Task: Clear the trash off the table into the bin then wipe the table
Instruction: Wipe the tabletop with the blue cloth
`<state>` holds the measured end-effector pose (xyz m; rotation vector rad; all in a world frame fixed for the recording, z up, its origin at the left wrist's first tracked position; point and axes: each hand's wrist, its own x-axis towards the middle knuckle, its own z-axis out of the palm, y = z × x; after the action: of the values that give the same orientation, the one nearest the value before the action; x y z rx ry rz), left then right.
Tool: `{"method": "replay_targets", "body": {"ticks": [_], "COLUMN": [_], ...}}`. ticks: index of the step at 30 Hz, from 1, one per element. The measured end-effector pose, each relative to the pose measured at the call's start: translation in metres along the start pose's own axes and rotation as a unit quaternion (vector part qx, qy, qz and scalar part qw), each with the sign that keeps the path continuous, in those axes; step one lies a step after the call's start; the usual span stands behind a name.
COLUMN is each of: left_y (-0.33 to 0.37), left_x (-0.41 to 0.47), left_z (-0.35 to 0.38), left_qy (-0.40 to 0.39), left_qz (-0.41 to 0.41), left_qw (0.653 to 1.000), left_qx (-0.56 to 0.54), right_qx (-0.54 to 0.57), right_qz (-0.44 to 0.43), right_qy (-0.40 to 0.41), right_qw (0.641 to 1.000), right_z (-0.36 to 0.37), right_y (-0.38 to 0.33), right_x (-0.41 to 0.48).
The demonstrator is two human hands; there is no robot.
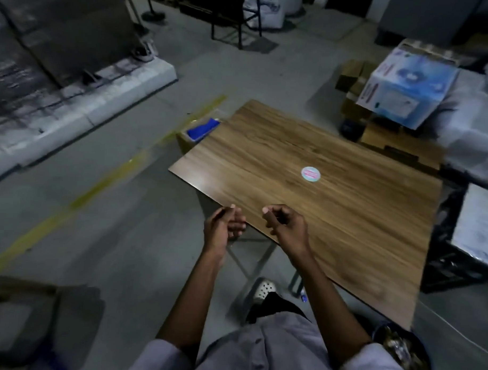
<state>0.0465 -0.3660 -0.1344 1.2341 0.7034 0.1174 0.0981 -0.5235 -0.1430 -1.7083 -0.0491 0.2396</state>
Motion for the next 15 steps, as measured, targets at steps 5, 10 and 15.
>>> {"method": "replay_targets", "body": {"ticks": [5, 10, 15], "left_y": [0.018, 0.064, 0.118], "left_x": [0.050, 0.138, 0.217], "left_z": [-0.026, -0.033, -0.025], "left_qy": [0.022, 0.021, 0.003], "left_qz": [-0.005, -0.008, 0.004], "left_qw": [1.000, 1.000, 1.000], "left_qx": [-0.020, -0.016, -0.007], "right_qx": [0.006, 0.006, 0.034], "right_qz": [0.014, 0.011, 0.006], "right_qy": [-0.075, -0.095, -0.063], "right_qw": [0.997, 0.995, 0.997], "right_z": [0.051, 0.093, 0.117], "right_y": [-0.004, -0.028, -0.064], "right_x": [0.048, 0.139, 0.216]}}
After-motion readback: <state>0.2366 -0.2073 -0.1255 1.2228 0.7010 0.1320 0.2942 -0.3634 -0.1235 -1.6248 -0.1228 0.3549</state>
